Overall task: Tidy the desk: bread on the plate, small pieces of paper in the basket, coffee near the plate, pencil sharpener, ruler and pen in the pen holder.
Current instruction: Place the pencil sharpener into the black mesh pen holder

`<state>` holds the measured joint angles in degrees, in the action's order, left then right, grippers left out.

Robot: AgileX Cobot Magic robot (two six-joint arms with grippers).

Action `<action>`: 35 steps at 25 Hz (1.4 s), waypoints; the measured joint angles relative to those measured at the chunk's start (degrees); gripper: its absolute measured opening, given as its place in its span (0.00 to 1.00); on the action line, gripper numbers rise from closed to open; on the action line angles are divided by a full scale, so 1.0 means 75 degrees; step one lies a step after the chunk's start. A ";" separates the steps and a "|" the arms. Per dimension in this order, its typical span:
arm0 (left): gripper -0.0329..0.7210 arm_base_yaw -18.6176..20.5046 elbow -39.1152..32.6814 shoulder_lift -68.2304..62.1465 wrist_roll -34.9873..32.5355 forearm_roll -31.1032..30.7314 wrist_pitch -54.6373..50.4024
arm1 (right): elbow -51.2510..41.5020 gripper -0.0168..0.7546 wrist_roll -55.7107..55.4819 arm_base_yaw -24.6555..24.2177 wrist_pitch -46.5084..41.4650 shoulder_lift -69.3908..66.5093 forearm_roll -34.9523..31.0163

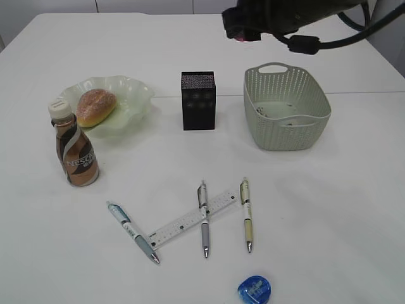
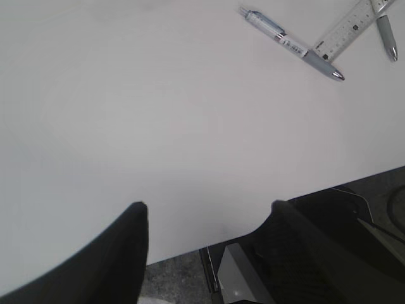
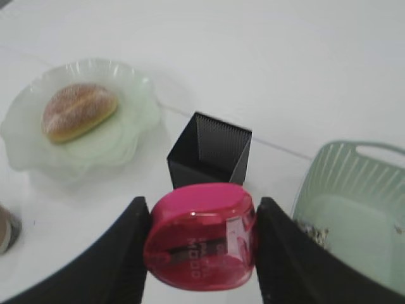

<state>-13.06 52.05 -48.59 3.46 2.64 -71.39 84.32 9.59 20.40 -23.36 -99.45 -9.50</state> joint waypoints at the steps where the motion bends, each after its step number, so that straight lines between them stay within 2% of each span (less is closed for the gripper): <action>1: 0.62 0.0000 0.0000 0.0000 0.0000 0.0000 0.0000 | 0.0000 0.50 0.0000 0.0000 0.0341 -0.0079 0.0000; 9: 0.62 0.0000 0.0000 0.0000 0.0000 0.0000 0.0000 | 0.0000 0.50 0.0018 0.0000 0.2670 -0.1157 0.0000; 14: 0.59 0.0000 0.0000 0.0000 0.0000 0.0000 0.0000 | 0.0377 0.50 0.0023 0.0000 0.3735 -0.2033 0.0000; 25: 0.57 0.0000 0.0000 0.0000 0.0000 -0.0014 0.0000 | 0.1944 0.50 0.0023 0.0157 0.3862 -0.3527 0.0283; 35: 0.56 0.0000 0.0000 0.0000 0.0000 -0.0022 -0.0013 | 0.2407 0.50 0.0037 0.0180 0.4042 -0.4344 0.0347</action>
<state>-13.06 52.05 -48.59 3.46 2.47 -71.49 102.36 9.87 21.75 6.95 -132.03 -6.89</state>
